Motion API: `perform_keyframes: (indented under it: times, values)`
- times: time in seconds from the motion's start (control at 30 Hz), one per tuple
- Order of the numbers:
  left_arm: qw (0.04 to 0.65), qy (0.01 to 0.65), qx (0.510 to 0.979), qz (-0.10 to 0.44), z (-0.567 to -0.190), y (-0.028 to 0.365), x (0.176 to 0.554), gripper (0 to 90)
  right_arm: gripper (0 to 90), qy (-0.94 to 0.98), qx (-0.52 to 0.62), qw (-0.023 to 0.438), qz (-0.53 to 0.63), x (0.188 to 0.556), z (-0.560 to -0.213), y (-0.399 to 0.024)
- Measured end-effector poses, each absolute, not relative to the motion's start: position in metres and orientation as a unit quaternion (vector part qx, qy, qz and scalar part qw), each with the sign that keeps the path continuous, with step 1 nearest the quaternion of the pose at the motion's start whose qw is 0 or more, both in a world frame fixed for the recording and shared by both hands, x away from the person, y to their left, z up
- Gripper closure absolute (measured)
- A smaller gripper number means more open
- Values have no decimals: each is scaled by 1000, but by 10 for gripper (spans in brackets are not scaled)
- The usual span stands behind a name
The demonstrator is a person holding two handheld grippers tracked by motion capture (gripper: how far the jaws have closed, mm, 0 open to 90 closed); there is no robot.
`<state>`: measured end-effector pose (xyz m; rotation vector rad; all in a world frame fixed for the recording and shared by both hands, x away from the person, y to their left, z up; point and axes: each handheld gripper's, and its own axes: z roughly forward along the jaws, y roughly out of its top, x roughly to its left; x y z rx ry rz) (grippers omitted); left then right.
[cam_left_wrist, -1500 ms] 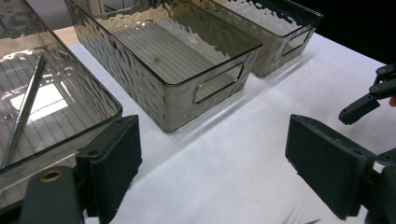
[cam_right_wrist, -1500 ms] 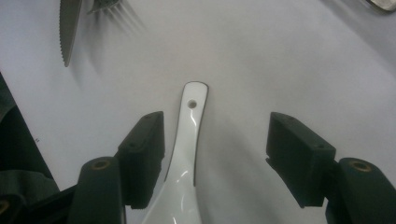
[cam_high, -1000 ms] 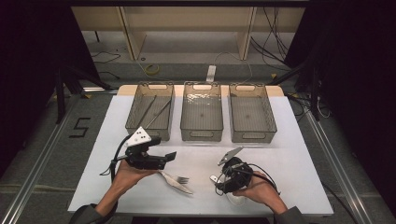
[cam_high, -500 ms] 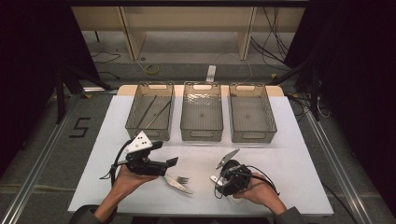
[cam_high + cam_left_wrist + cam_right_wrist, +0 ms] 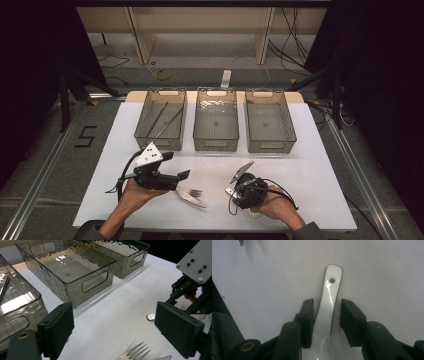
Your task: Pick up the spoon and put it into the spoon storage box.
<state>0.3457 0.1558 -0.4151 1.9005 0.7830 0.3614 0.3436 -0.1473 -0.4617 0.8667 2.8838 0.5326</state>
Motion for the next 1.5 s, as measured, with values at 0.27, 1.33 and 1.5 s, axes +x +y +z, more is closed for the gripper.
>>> perform_keyframes:
  times: [0.27,1.33,1.5]
  values:
    - [504,323,786,153,-415,155,345,156,748,940,291,46,170,344,-461,-145]
    - [512,339,774,155,-414,159,348,157,763,943,245,84,209,342,-430,-153]
    - [512,342,772,157,-414,160,349,157,763,938,249,92,225,350,-416,-156]
